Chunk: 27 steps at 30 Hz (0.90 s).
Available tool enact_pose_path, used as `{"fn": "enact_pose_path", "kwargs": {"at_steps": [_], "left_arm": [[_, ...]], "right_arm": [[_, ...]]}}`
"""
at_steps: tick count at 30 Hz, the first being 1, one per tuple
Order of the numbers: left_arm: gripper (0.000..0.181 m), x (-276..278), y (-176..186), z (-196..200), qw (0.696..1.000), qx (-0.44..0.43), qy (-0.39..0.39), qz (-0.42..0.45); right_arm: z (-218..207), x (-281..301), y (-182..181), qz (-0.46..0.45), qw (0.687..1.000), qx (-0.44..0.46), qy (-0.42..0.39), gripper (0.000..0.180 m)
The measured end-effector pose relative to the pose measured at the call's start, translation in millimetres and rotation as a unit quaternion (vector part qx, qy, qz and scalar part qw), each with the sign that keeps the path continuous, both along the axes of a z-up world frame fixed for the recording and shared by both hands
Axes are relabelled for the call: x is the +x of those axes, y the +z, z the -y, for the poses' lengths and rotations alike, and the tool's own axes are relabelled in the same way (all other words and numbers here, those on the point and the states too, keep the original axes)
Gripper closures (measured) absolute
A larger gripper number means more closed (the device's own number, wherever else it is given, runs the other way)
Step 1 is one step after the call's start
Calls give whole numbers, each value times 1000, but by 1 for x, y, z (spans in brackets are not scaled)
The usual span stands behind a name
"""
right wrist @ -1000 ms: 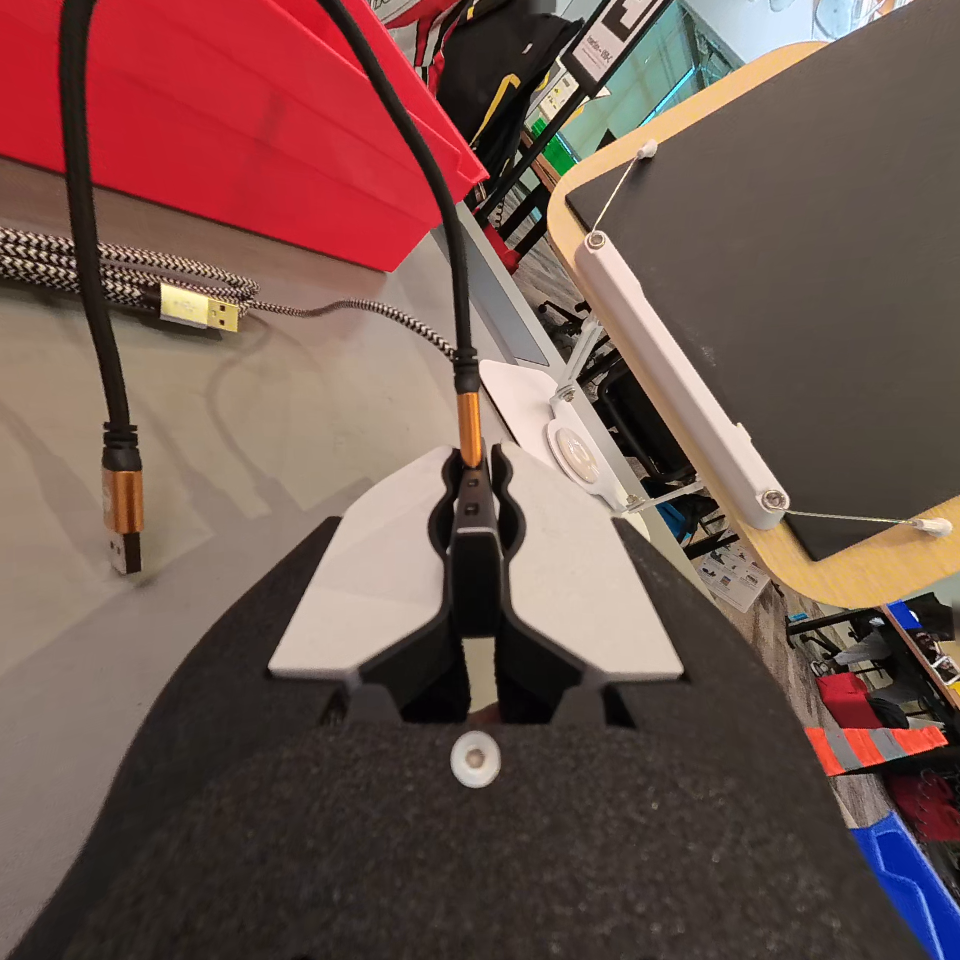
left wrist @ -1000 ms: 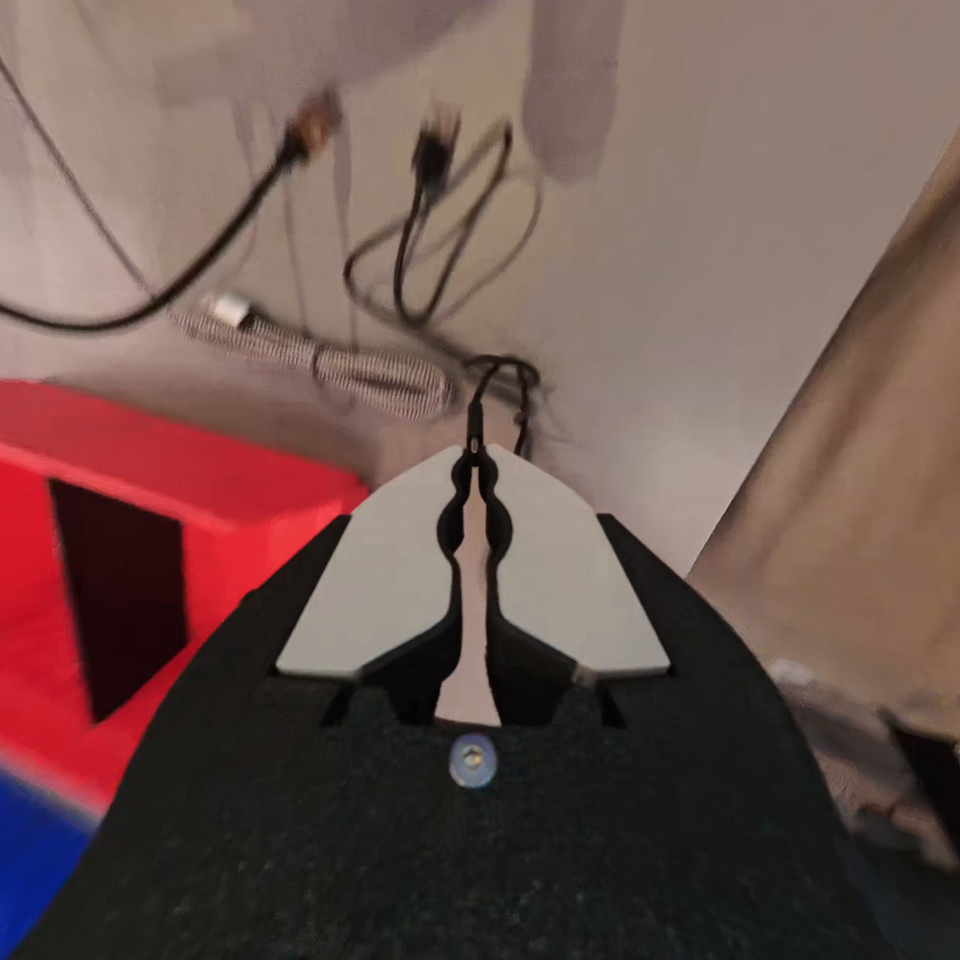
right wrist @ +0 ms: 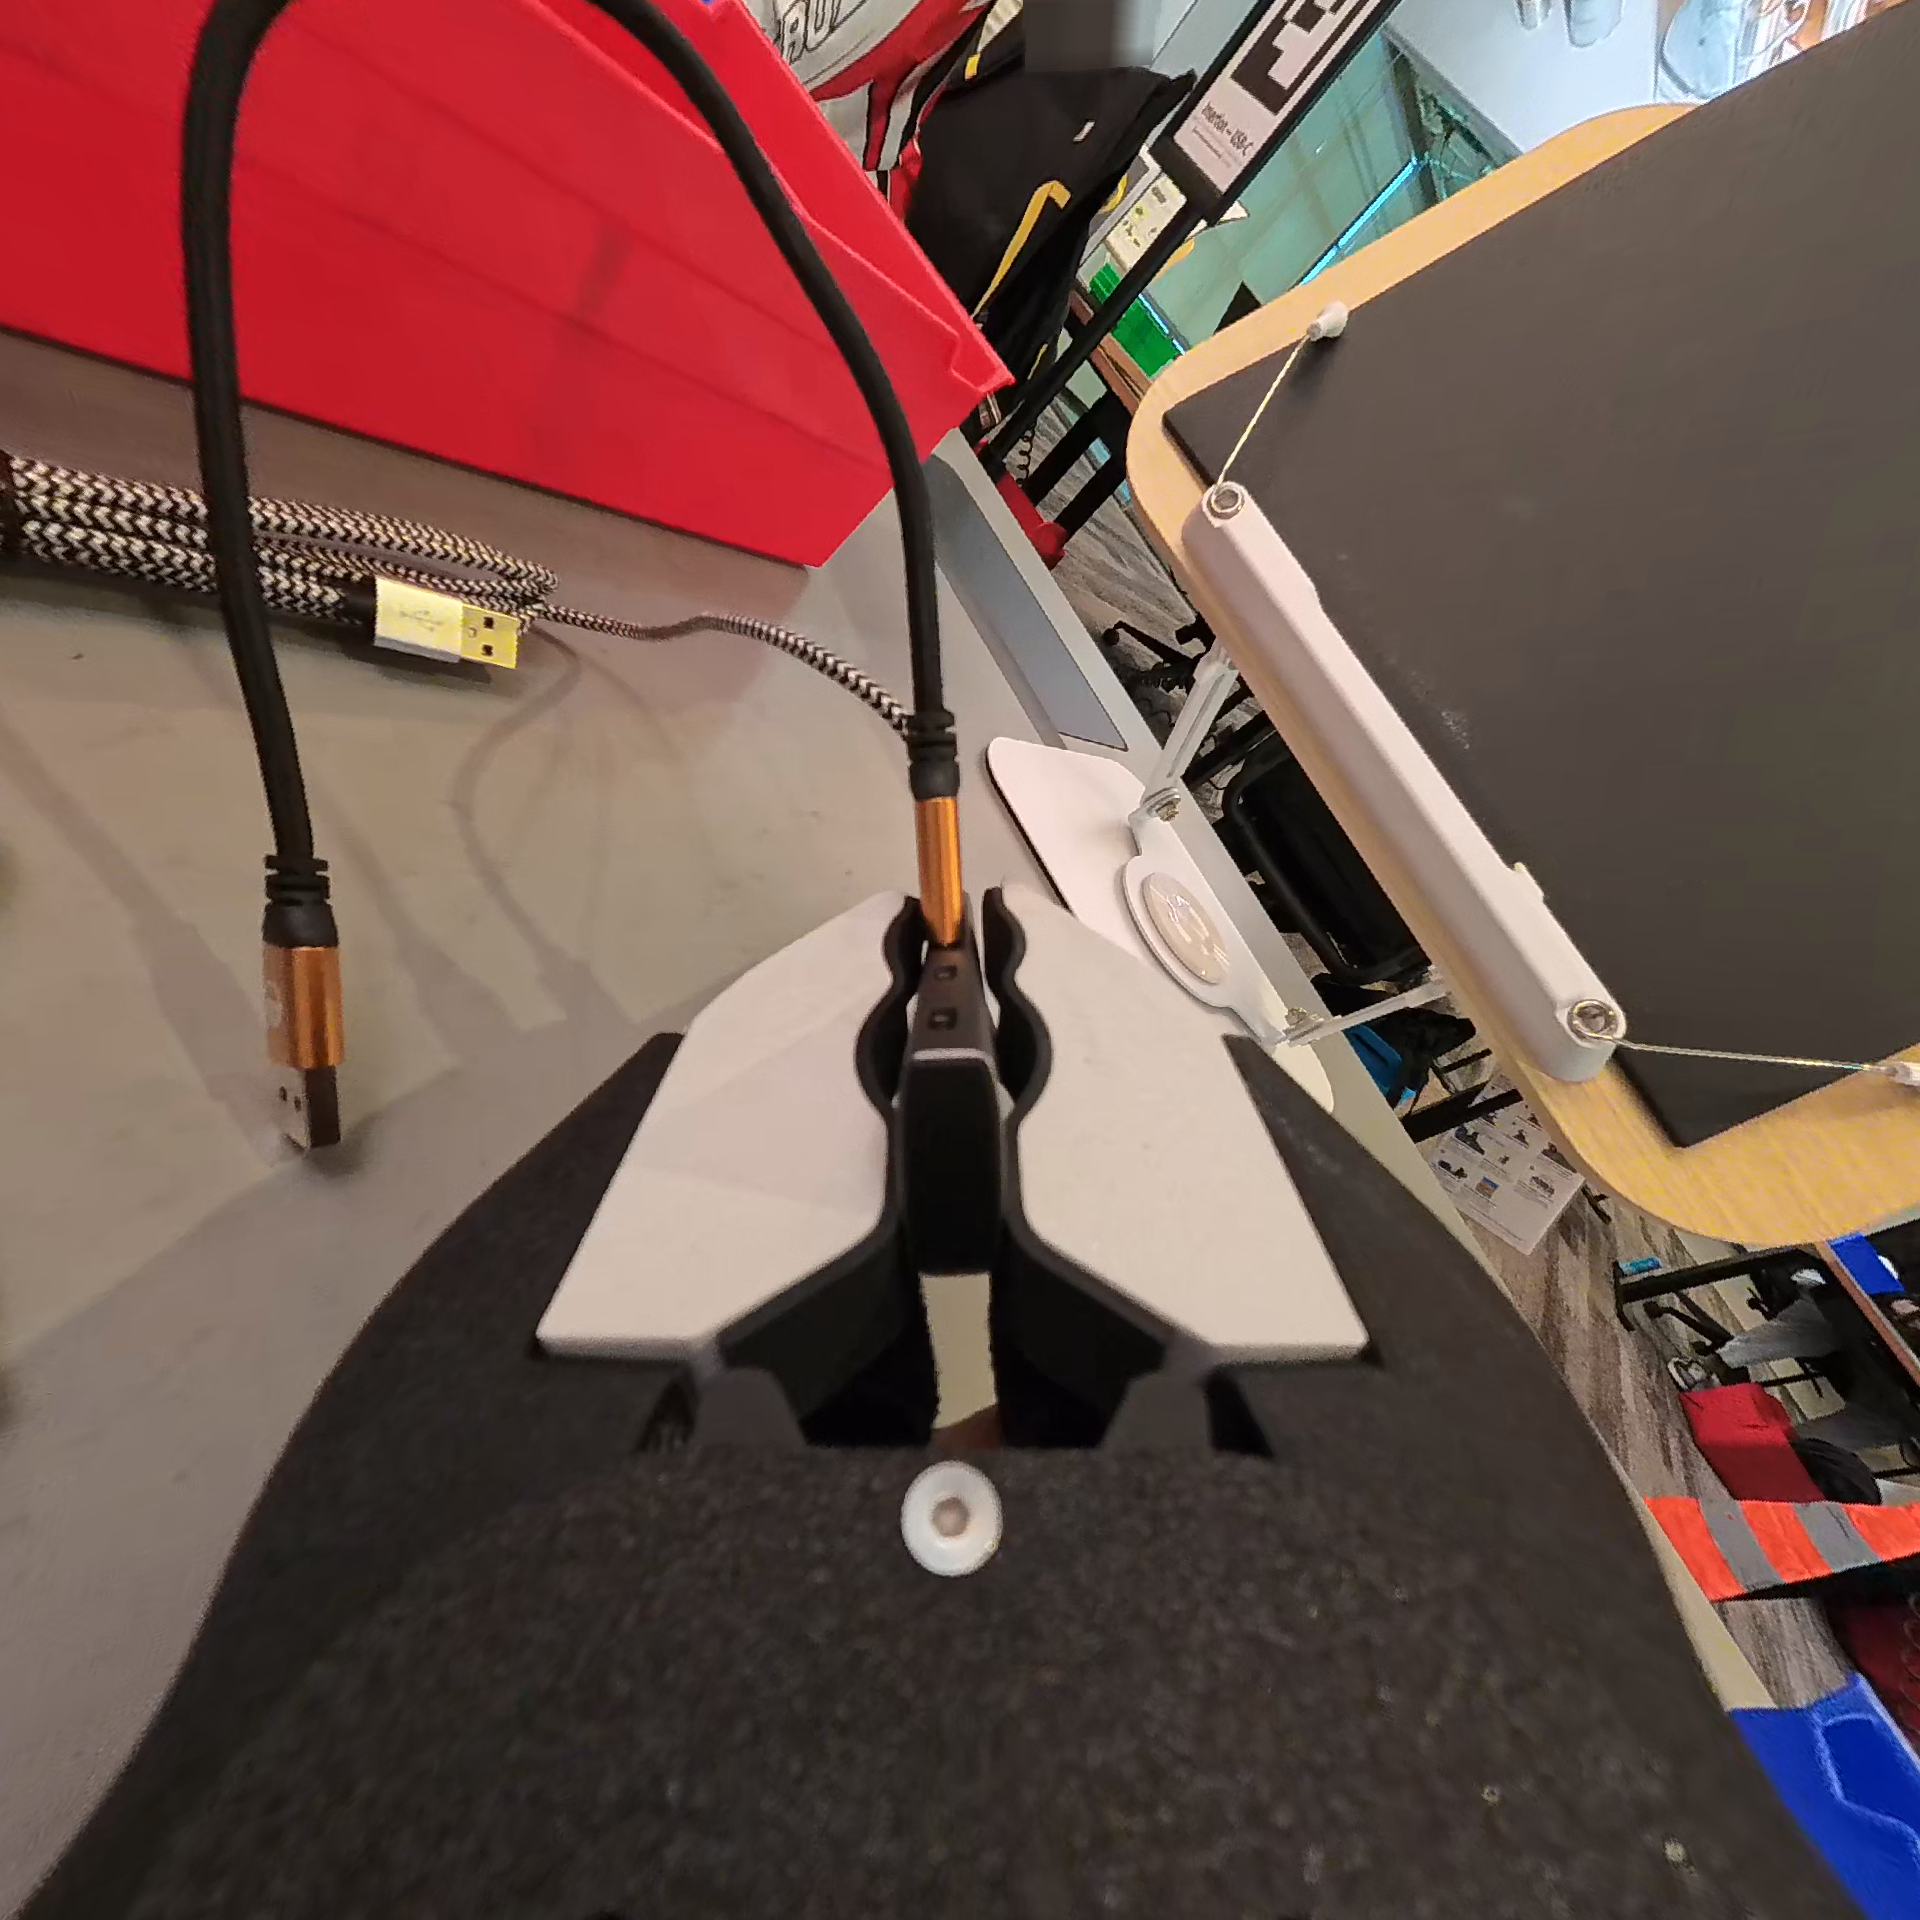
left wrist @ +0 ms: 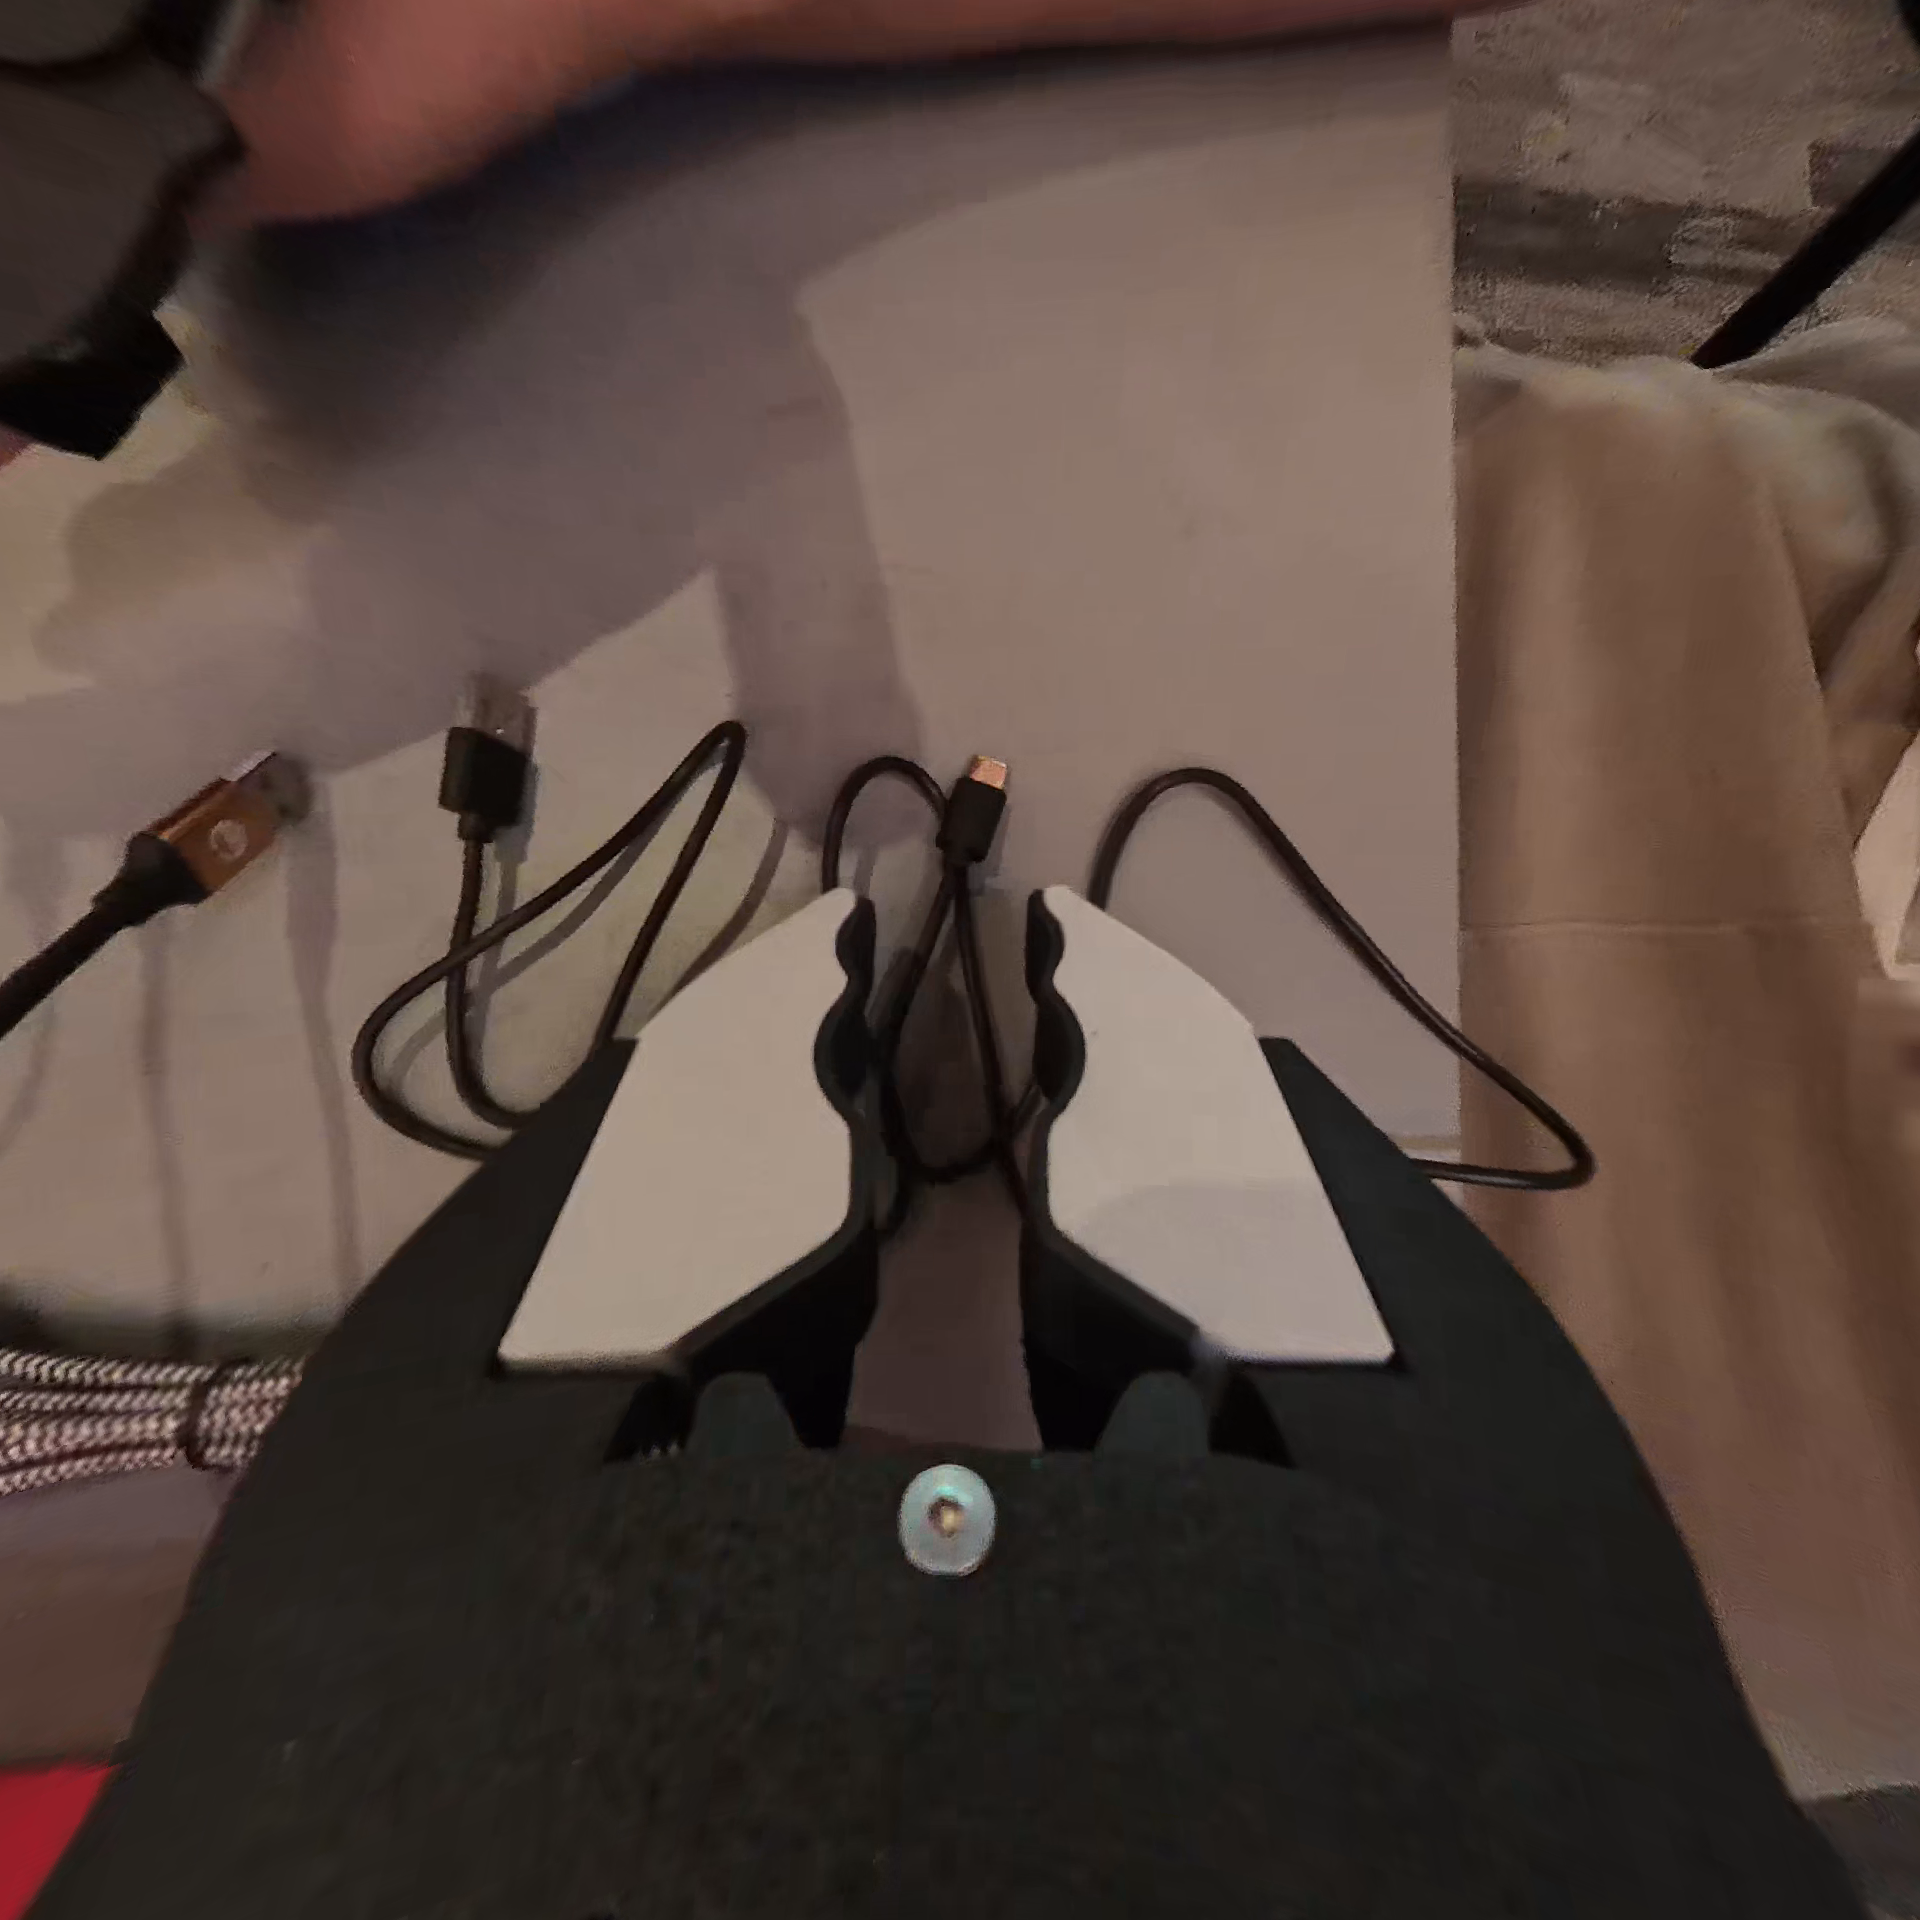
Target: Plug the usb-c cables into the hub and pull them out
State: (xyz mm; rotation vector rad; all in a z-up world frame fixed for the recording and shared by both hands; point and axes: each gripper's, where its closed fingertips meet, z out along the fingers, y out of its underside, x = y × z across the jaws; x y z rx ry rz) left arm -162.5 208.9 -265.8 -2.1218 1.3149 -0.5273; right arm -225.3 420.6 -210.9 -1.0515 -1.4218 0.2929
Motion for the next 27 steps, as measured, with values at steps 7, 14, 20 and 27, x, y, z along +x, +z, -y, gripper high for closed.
{"fn": "enact_pose_path", "kwargs": {"at_steps": [7, 14, 20, 27], "left_arm": [[167, -1, -16, -5, 999, -30, -4, -10], [179, -1, 0, -5, 999, -21, 12, 46], [179, -30, 39, -34, 983, -21, 141, 119], [179, -68, 73, -53, 961, 26, 262, 86]], "right_arm": [[1, -1, 0, -2, 1000, -2, 5, 169], [5, -2, 1, 2, 1000, 11, 7, 169], [25, -5, 18, 3, 993, 119, 20, 169], [73, -20, 25, 24, 967, 245, 58, 169]]}}
